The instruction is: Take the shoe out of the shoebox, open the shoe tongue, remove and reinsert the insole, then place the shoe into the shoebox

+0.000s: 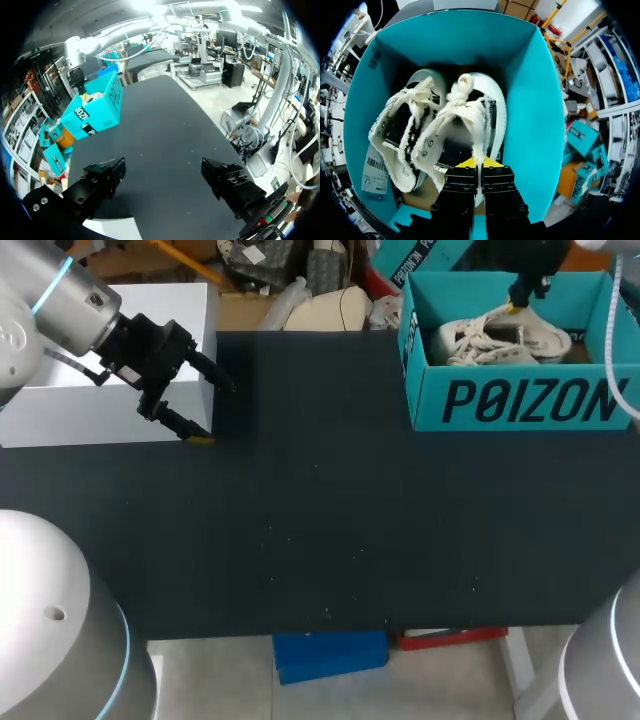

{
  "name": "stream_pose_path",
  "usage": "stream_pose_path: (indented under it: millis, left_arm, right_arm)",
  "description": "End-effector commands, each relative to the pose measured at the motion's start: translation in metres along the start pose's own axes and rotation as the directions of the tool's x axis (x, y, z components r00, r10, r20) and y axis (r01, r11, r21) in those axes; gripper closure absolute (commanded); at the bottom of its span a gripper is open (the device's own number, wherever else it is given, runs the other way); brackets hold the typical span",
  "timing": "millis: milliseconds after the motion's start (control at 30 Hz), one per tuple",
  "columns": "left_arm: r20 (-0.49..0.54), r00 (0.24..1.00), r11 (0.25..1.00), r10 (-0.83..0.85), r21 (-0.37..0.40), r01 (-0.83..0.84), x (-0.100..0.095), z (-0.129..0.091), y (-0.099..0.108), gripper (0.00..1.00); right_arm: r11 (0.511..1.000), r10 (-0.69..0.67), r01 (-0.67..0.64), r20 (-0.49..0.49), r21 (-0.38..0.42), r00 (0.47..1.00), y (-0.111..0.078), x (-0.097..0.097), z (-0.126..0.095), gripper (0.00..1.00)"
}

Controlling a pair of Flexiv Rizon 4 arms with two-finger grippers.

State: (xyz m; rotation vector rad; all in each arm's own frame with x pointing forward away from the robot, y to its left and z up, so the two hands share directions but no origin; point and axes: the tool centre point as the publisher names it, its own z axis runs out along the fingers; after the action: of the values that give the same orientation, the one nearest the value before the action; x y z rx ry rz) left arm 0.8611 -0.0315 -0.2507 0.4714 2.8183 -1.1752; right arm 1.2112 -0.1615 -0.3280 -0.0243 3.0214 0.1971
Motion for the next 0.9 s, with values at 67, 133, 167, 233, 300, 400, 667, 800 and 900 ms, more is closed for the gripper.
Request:
stream_pose_path:
  millis: [67, 133, 167, 233, 300, 400, 667, 800, 900]
  left_arm:
    - [0.000, 1.000, 1.000, 0.000, -0.004, 0.000, 0.001, 0.000, 0.000, 0.00]
    - [0.000, 1.000, 1.000, 0.000, -0.004, 0.000, 0.001, 0.000, 0.000, 0.00]
    - [0.000, 1.000, 1.000, 0.000, -0.004, 0.000, 0.001, 0.000, 0.000, 0.00]
    - [0.000, 1.000, 1.000, 0.000, -0.004, 0.000, 0.001, 0.000, 0.000, 0.00]
    - [0.000, 1.000, 1.000, 0.000, -0.004, 0.000, 0.001, 0.000, 0.000, 0.00]
    - [0.000, 1.000, 1.000, 0.000, -0.004, 0.000, 0.001, 0.000, 0.000, 0.00]
    - [0.000, 1.000, 1.000, 0.000, -0.004, 0.000, 0.001, 0.000, 0.000, 0.00]
    - [0.000, 1.000, 1.000, 0.000, -0.004, 0.000, 0.001, 0.000, 0.000, 0.00]
    - [0.000, 1.000, 1.000, 0.000, -0.004, 0.000, 0.001, 0.000, 0.000, 0.00]
  right_arm:
    - [1.000, -0.005, 0.005, -0.051, -0.013, 0.999, -0.004, -0.012, 0.004, 1.00]
    - [1.000, -0.009, 0.008, -0.055, -0.013, 0.998, -0.005, -0.012, 0.004, 0.10]
    - [1.000, -0.011, 0.010, -0.055, -0.013, 0.998, -0.005, -0.013, 0.004, 0.00]
    - [1.000, -0.010, 0.010, -0.054, -0.010, 0.998, -0.005, -0.013, 0.002, 0.00]
    - [1.000, -0.004, 0.004, -0.048, -0.003, 0.999, -0.005, -0.013, -0.001, 0.00]
    - [1.000, 0.004, -0.004, -0.040, 0.000, 0.999, -0.006, -0.012, -0.004, 0.00]
    - [0.999, 0.027, -0.026, -0.012, 0.017, 1.000, -0.003, -0.006, -0.006, 0.00]
    - [0.998, 0.047, -0.049, 0.035, 0.044, 0.998, 0.001, -0.005, -0.003, 0.42]
    - [0.996, 0.052, -0.056, 0.064, 0.069, 0.997, 0.006, -0.002, 0.003, 0.53]
